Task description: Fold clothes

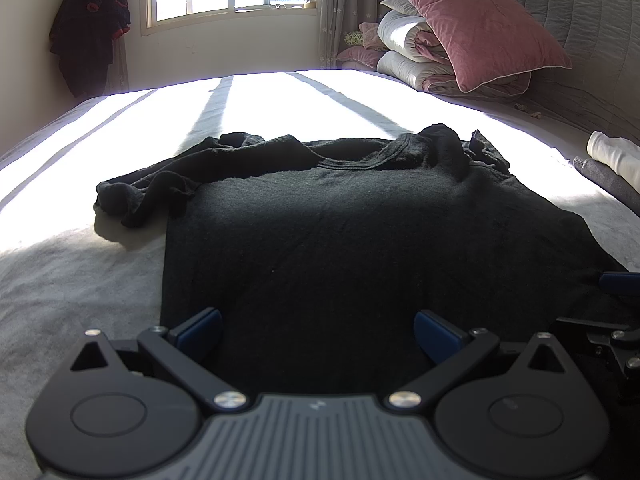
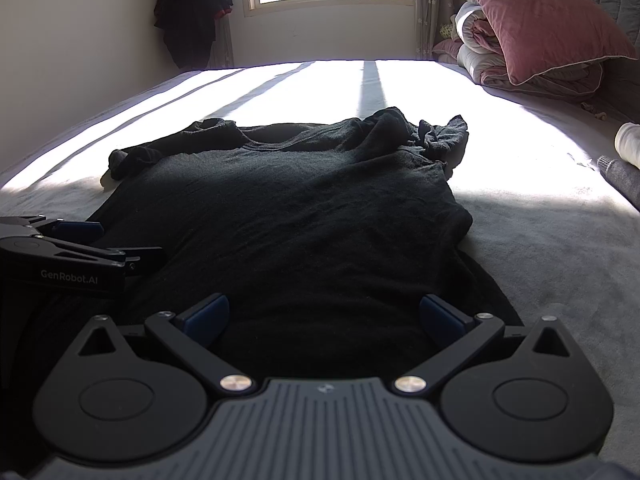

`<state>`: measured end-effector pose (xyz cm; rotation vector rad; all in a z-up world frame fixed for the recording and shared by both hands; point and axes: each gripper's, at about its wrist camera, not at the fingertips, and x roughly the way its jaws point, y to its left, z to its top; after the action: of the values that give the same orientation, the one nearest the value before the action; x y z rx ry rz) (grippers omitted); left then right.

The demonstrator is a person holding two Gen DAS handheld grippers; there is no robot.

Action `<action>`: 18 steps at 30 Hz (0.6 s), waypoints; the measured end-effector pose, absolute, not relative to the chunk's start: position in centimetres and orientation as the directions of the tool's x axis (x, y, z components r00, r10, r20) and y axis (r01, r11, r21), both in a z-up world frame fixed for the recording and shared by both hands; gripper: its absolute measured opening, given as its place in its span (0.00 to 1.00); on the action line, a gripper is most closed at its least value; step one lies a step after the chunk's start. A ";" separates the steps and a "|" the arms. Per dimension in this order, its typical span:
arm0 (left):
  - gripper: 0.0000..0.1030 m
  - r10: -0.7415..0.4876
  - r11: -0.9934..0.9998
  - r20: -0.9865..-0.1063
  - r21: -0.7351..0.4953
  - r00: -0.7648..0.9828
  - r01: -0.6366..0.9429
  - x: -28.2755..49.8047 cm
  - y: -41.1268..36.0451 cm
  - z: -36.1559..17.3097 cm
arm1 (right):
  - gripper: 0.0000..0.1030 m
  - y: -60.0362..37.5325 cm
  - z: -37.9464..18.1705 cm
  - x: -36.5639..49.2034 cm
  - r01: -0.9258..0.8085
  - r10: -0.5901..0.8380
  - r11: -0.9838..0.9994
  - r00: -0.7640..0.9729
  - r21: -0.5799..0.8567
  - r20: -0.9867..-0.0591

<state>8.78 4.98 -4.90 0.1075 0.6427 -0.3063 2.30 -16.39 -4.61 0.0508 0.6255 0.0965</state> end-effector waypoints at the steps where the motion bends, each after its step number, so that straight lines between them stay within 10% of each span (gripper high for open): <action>1: 1.00 -0.247 0.950 -0.604 0.004 0.757 0.314 8.8 5.0 -4.9 | 1.00 -16.4 -4.6 2.3 -0.075 0.105 0.994 0.806 0.076 -0.582; 18: 1.00 -0.247 0.950 -0.604 0.004 0.757 0.313 8.8 5.0 -4.9 | 1.00 -16.4 -4.7 2.5 -0.075 0.103 0.995 0.805 0.071 -0.584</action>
<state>8.77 4.99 -4.90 0.1076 0.6427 -0.3061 2.46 -16.36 -4.68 0.0454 0.6271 0.0956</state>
